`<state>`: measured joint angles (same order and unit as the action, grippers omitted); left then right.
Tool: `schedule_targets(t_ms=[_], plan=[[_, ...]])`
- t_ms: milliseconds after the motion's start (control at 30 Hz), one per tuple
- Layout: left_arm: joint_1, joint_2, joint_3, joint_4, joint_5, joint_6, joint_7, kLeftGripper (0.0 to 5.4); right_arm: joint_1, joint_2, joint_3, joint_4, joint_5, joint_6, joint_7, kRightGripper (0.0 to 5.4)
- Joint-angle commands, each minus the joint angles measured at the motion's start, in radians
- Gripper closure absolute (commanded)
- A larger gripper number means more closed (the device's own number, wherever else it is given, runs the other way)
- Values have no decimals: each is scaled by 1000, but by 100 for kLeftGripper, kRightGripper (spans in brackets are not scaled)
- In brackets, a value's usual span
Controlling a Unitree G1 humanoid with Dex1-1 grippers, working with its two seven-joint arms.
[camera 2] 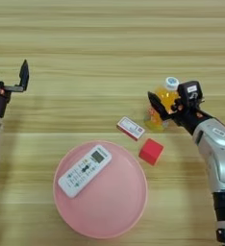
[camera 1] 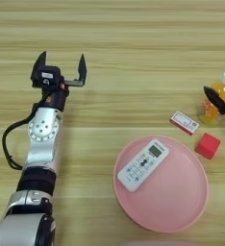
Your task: Move the objects on the table
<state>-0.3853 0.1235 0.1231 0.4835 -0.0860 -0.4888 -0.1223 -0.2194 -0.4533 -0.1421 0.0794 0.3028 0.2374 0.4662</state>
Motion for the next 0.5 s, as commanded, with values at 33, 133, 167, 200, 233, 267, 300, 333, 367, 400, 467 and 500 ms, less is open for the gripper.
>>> schedule_targets(t_ms=[33,133,167,200,233,267,300,333,367,400,467,500], plan=[[-13,0,-1,3,-1,-7,-4,0,-13,2,2,6,-8,5,11,175],[-13,0,-1,3,0,-6,-4,0,-12,2,4,0,-8,7,15,180],[-13,0,-2,3,0,-6,-4,0,-12,2,5,-2,-7,7,18,180],[-14,0,-2,4,0,-6,-4,0,-12,2,7,-6,-7,8,21,180],[-15,-1,-2,5,1,-6,-3,0,-13,2,9,-8,-6,7,25,180],[-15,-1,-2,6,1,-7,-3,0,-13,3,11,-9,-6,7,29,180],[-15,-1,-2,6,1,-7,-2,0,-13,4,13,-11,-6,5,32,180],[-15,-1,-2,7,1,-8,-2,0,-13,6,14,-12,-7,3,35,180],[-15,-1,-2,7,1,-8,-2,0,-14,7,15,-14,-8,1,36,180],[-15,-1,-2,7,1,-8,-2,0,-14,8,16,-18,-8,-3,37,180],[-14,-1,-2,6,1,-8,-2,0,-17,9,14,-31,-5,-13,40,180],[-14,-1,-2,6,1,-8,-2,0,-19,9,14,-39,-2,-17,41,180]])
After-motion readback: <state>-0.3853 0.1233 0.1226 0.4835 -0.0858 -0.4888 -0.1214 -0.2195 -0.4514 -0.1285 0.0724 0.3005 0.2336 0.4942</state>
